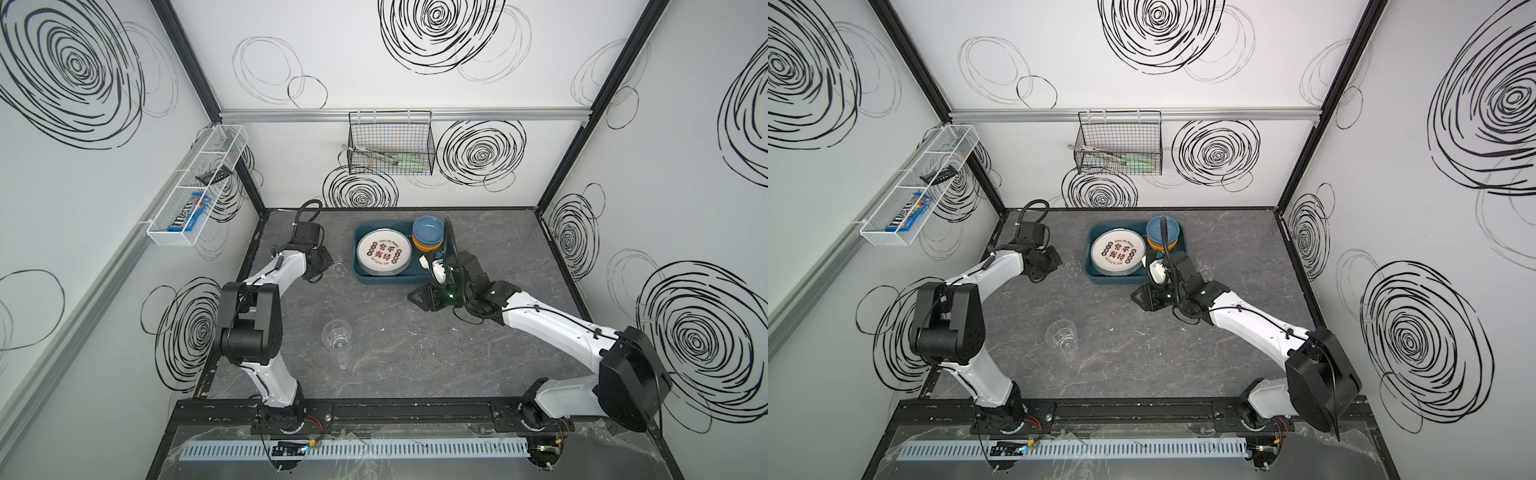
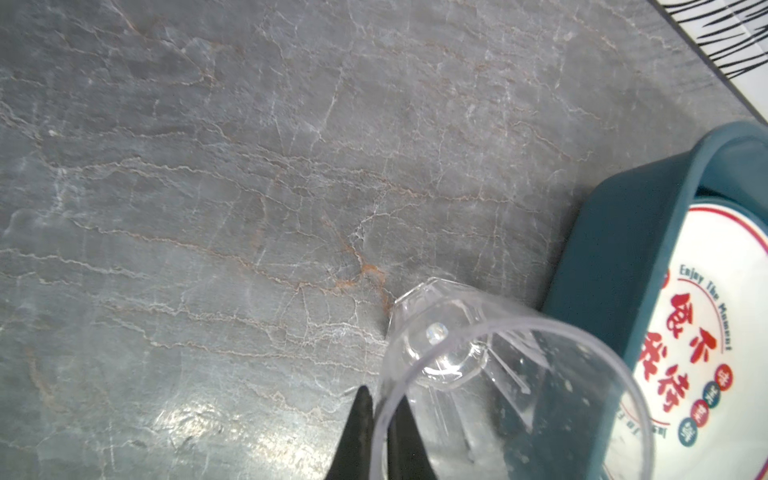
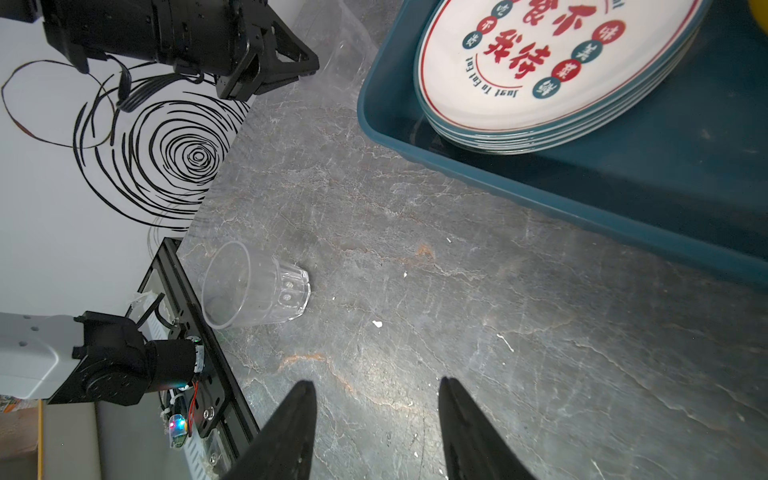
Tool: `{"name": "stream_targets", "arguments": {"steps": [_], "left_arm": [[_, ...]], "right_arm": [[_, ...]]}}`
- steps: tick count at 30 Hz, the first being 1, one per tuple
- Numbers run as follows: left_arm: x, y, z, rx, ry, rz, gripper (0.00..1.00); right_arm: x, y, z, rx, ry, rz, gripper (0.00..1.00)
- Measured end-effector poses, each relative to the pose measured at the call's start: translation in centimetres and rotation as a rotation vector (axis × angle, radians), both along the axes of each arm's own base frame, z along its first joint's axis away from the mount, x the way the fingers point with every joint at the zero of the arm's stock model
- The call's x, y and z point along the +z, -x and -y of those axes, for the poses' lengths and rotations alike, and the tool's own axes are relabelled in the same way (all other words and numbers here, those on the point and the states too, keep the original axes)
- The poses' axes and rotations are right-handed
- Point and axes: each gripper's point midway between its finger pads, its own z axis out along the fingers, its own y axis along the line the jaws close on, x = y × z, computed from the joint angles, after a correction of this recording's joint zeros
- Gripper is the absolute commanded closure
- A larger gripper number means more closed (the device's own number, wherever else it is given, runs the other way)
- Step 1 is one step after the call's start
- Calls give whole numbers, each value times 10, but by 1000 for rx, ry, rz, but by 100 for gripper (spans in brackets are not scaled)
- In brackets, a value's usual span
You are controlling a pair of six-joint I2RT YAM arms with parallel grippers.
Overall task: Place the mixed dishes into the plastic bin
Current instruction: 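Grasp the clear plastic cup beside the bin with the left gripper and lift it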
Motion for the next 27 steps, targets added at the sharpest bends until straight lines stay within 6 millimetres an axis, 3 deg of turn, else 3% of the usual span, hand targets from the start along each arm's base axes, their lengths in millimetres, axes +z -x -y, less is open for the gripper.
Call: {"name": "stream_targets", "arguments": {"steps": [6,15,27], "left_arm": [[18,11,5,-18,31,35,96],[57,23,18,-83,45,125,100],[83,62,84,-308,31,142,99]], "right_arm": [[3,-6,3,-32,14,9,47],[25,-22,3,-87,-10,38,41],[63,-45,-1,-138,-12,36,42]]}}
